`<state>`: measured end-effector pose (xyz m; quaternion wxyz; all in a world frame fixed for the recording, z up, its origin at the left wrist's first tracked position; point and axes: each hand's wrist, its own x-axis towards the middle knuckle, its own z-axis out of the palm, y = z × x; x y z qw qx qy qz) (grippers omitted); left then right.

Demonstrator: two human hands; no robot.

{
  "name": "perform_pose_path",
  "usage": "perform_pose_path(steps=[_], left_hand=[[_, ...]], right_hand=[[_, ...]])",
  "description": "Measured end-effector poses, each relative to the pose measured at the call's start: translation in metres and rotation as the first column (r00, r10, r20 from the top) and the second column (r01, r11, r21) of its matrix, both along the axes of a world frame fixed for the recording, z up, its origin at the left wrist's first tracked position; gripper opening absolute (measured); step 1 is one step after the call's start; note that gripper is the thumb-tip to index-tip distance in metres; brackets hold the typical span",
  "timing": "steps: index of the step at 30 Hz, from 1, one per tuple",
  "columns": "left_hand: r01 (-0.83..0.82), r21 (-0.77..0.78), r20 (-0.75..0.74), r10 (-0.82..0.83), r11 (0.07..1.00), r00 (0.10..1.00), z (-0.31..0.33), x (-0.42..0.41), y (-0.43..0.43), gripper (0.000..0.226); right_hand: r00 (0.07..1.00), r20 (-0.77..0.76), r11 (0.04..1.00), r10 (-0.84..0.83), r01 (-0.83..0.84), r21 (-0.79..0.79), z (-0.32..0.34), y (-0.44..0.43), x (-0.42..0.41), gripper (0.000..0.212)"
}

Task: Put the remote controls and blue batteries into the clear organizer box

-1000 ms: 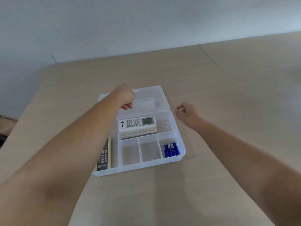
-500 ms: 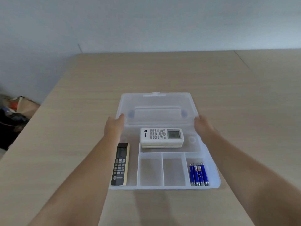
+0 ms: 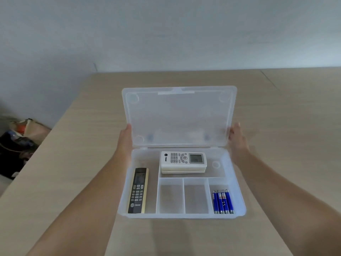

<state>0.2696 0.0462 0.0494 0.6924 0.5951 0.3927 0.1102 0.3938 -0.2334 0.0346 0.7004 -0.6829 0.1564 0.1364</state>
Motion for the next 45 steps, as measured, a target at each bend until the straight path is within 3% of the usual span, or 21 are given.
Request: perform_pose_path(steps=[2,5,9,12,15,18,20,22,24,27,29,32,34,37,43,45], left_hand=[[0.01,-0.097,0.136,0.003,0.995,0.991,0.03,-0.013,-0.008,0.042],[0.012,-0.242,0.313,0.066,0.97,0.947,0.049,-0.034,-0.005,0.043],[0.049,-0.349,0.31,0.066,0.936,0.949,0.046,-0.081,0.004,0.059],[0.227,-0.314,0.187,-0.174,0.922,0.967,0.036,-0.115,-0.011,0.05],[0.318,-0.141,0.023,-0.318,0.938,0.948,0.018,-0.138,-0.033,0.011],[0.359,0.096,-0.13,-0.346,0.928,0.929,0.0,-0.146,-0.056,0.023],[0.551,0.349,-0.402,-0.41,0.758,0.819,-0.013,-0.147,-0.064,0.057],[0.718,0.46,-0.649,-0.353,0.523,0.674,-0.025,-0.151,-0.069,0.081],[0.763,0.523,-0.711,-0.299,0.38,0.636,-0.028,-0.155,-0.076,0.08],[0.717,0.659,-0.666,-0.267,0.225,0.696,-0.028,-0.167,-0.094,0.086],[0.665,0.734,-0.613,-0.287,0.136,0.736,-0.034,-0.179,-0.106,0.095],[0.567,0.822,-0.558,-0.278,-0.054,0.782,-0.055,-0.201,-0.12,0.083],[0.647,0.758,-0.641,-0.27,-0.078,0.719,-0.066,-0.211,-0.121,0.088],[0.763,0.639,-0.758,-0.248,-0.098,0.603,-0.065,-0.216,-0.119,0.109],[0.862,0.505,-0.811,-0.365,-0.042,0.458,-0.042,-0.209,-0.111,0.114],[0.852,0.524,-0.777,-0.413,-0.005,0.475,-0.031,-0.207,-0.111,0.104]], right_hand=[[0.998,0.057,0.993,0.019,-0.025,0.113,0.026,-0.004,-0.004,0.055],[0.991,0.132,0.956,0.002,-0.041,0.292,0.059,-0.01,-0.015,0.049],[0.996,0.073,0.911,0.057,-0.082,0.404,0.065,-0.036,-0.052,0.049],[0.981,0.0,0.912,0.195,-0.182,0.368,0.046,-0.06,-0.086,0.051],[0.96,-0.068,0.944,0.271,-0.251,0.215,0.024,-0.073,-0.116,0.046],[0.949,-0.065,0.951,0.309,-0.309,0.015,0.008,-0.073,-0.134,0.03],[0.934,-0.061,0.93,0.352,-0.356,-0.096,0.0,-0.072,-0.143,0.027],[0.912,-0.034,0.886,0.409,-0.405,-0.226,-0.007,-0.067,-0.149,0.034],[0.865,0.037,0.788,0.5,-0.436,-0.435,-0.009,-0.06,-0.157,0.035],[0.783,0.065,0.605,0.618,-0.422,-0.675,-0.008,-0.05,-0.183,0.041],[0.69,0.095,0.468,0.718,-0.377,-0.799,-0.014,-0.05,-0.207,0.049],[0.523,0.027,0.234,0.852,-0.334,-0.913,-0.032,-0.059,-0.237,0.064],[0.442,-0.046,0.044,0.896,-0.193,-0.98,-0.05,-0.072,-0.242,0.081],[0.425,-0.046,-0.018,0.904,-0.071,-0.997,-0.062,-0.081,-0.248,0.102],[0.439,-0.26,-0.171,0.86,-0.231,-0.958,-0.03,-0.059,-0.248,0.095],[0.414,-0.303,-0.173,0.858,-0.324,-0.93,-0.016,-0.057,-0.248,0.092]])
